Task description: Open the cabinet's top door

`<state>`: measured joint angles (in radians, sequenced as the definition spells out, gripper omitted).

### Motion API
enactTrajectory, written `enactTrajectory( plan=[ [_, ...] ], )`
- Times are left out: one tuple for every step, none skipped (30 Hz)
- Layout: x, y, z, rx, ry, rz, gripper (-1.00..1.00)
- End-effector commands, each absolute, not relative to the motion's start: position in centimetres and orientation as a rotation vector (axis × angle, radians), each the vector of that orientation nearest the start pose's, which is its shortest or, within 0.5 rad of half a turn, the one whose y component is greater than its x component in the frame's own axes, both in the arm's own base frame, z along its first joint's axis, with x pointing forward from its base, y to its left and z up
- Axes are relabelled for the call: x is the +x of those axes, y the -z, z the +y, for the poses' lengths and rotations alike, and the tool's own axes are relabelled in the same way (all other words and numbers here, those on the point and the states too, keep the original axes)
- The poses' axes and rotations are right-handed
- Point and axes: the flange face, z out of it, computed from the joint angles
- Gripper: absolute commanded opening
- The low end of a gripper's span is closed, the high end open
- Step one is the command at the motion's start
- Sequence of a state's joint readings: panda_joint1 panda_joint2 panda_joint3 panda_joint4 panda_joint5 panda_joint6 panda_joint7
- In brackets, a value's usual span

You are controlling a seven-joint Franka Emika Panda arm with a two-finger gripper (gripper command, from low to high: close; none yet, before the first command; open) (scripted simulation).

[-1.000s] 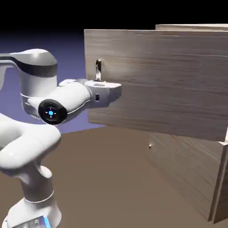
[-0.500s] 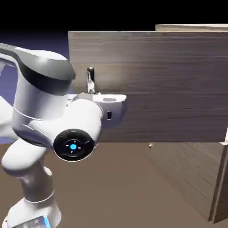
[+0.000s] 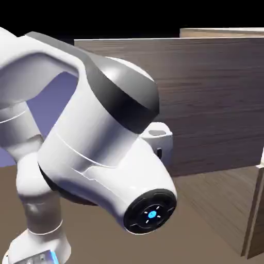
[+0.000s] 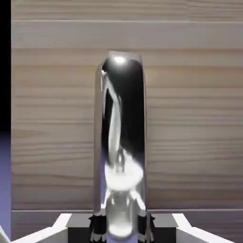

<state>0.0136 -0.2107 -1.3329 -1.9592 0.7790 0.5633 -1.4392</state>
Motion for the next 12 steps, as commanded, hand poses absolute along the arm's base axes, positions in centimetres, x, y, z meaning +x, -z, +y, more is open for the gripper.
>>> enactTrajectory(
  plan=[
    [14.7, -54.5, -36.1, -1.533, 0.716, -0.52, -1.0],
    [14.7, -54.5, -36.3, -1.532, 0.712, -0.524, -1.0],
    [14.8, -54.5, -36.5, -1.531, 0.709, -0.527, -1.0],
    [14.8, -54.5, -36.6, -1.529, 0.706, -0.53, -1.0],
    [14.8, -54.5, -36.8, -1.527, 0.703, -0.533, -1.0],
    [14.9, -54.5, -37.0, -1.525, 0.7, -0.535, -1.0],
    [14.9, -54.4, -37.3, -1.522, 0.697, -0.537, -1.0],
    [15.0, -54.3, -37.5, -1.519, 0.693, -0.539, -1.0],
    [15.1, -54.3, -37.8, -1.517, 0.688, -0.543, -1.0],
    [15.1, -54.3, -38.1, -1.515, 0.683, -0.548, -1.0],
    [15.2, -54.3, -38.4, -1.512, 0.676, -0.555, -1.0],
    [15.3, -54.4, -38.8, -1.509, 0.669, -0.563, -1.0]
  ],
)
